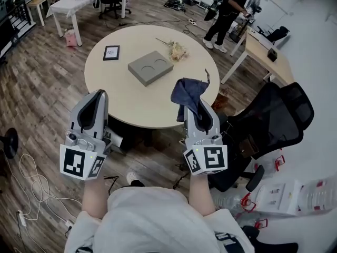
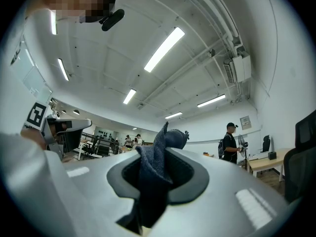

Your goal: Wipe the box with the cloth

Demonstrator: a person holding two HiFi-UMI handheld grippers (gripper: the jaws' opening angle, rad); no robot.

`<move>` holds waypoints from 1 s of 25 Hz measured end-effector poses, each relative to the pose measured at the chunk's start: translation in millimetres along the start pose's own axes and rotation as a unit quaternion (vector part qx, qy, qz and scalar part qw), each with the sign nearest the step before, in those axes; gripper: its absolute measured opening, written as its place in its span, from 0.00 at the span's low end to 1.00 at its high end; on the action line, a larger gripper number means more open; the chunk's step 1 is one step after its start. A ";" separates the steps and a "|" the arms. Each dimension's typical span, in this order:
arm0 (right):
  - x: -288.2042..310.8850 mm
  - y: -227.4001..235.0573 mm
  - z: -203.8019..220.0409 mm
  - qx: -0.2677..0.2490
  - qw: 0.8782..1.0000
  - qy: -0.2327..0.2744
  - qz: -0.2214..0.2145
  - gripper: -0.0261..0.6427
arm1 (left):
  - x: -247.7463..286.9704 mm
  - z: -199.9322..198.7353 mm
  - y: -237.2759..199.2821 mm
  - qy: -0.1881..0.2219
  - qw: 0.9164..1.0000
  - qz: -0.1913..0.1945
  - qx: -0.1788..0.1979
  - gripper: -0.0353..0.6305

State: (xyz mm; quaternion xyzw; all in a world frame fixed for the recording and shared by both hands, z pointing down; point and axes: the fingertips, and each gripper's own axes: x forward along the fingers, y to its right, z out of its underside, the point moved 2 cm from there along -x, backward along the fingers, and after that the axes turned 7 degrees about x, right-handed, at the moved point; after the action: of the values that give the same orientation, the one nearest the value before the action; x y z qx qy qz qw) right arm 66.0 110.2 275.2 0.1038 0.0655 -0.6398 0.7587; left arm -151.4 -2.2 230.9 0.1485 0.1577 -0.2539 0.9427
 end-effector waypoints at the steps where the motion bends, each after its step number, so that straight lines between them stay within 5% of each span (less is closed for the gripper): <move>1: 6.3 -1.3 1.6 0.001 1.000 0.001 0.001 0.15 | 3.1 2.6 -5.9 0.000 1.000 0.002 0.001 0.06; 17: 53.5 -4.9 21.0 0.003 1.000 -0.011 0.016 0.16 | 29.3 50.2 -52.2 -0.012 0.999 0.009 -0.031 0.06; 25: 107.6 16.6 34.2 0.011 1.000 -0.016 -0.002 0.15 | 60.4 67.4 -76.4 -0.020 1.000 -0.012 -0.015 0.06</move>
State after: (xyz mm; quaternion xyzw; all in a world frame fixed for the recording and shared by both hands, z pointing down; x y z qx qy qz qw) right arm 99.8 1.6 284.7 0.1021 0.0467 -0.6435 0.7572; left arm -127.0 -115.7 254.3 0.1271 0.1446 -0.2658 0.9446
